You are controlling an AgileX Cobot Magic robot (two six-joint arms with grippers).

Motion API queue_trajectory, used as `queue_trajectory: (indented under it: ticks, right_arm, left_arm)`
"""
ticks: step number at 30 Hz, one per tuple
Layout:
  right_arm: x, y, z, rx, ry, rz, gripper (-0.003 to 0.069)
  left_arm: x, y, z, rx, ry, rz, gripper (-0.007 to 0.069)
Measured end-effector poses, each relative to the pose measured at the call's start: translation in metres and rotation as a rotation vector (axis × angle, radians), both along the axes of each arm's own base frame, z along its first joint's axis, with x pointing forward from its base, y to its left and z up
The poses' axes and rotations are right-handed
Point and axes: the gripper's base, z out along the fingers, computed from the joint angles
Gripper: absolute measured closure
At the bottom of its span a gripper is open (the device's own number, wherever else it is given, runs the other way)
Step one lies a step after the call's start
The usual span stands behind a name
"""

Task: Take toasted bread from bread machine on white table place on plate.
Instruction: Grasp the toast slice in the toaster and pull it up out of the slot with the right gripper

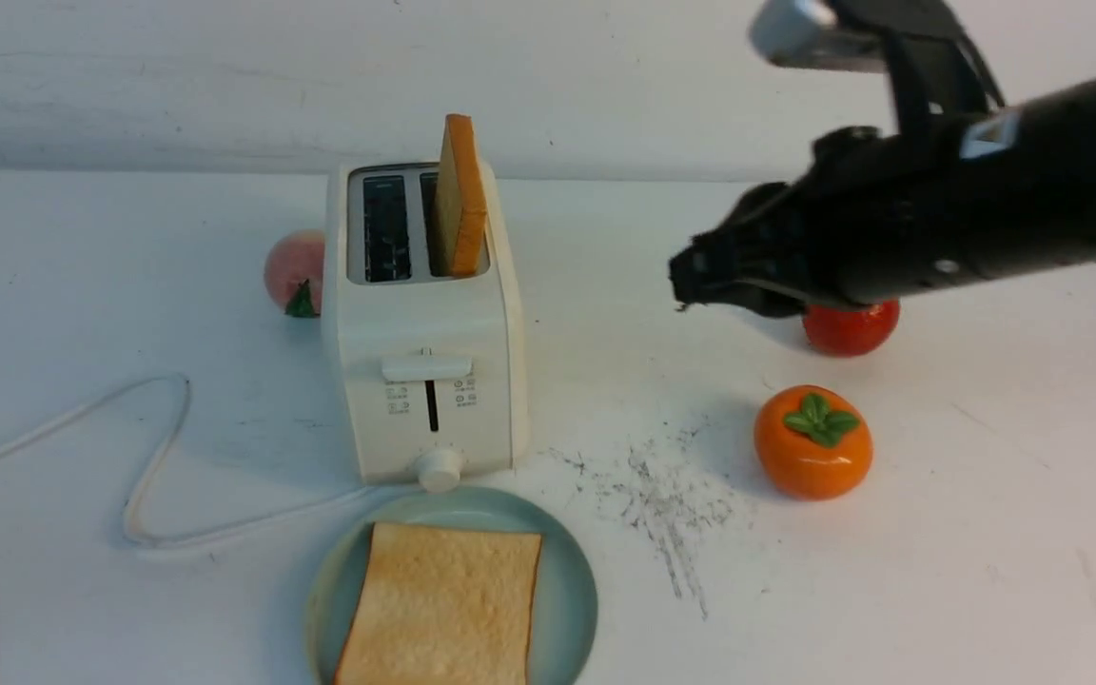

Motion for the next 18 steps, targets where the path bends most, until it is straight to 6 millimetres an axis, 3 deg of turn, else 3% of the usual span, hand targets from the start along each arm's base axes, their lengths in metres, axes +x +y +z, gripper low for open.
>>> queue_trajectory:
  ticks: [3,5,7,8,10,13,18]
  right_arm:
    - [0.029,0.025,-0.005,0.018,-0.034,-0.049,0.0452]
    - [0.037,0.032,-0.009,0.024,-0.035,-0.059,0.0428]
    - [0.062,0.050,-0.008,0.063,-0.087,-0.080,0.0336]
    - [0.062,0.050,-0.008,0.063,-0.087,-0.080,0.0336]
    - [0.081,0.065,-0.011,0.090,-0.121,-0.089,0.0245]
    - [0.101,0.078,-0.021,0.110,-0.146,-0.101,0.0167]
    - [0.122,0.091,-0.043,0.127,-0.140,-0.121,0.0131]
  left_arm:
    - [-0.025,0.006,0.001,-0.017,-0.033,0.004,0.0638]
    - [-0.031,0.008,0.000,-0.018,-0.035,0.005,0.0638]
    - [-0.043,0.011,-0.002,-0.019,-0.030,0.008,0.0638]
    - [-0.044,0.011,-0.002,-0.018,-0.025,0.009,0.0638]
    - [-0.049,0.013,-0.006,-0.011,0.009,0.012,0.0638]
    - [-0.051,0.013,-0.010,0.000,0.064,0.016,0.0638]
    - [-0.054,0.015,-0.014,0.040,0.106,0.016,0.0638]
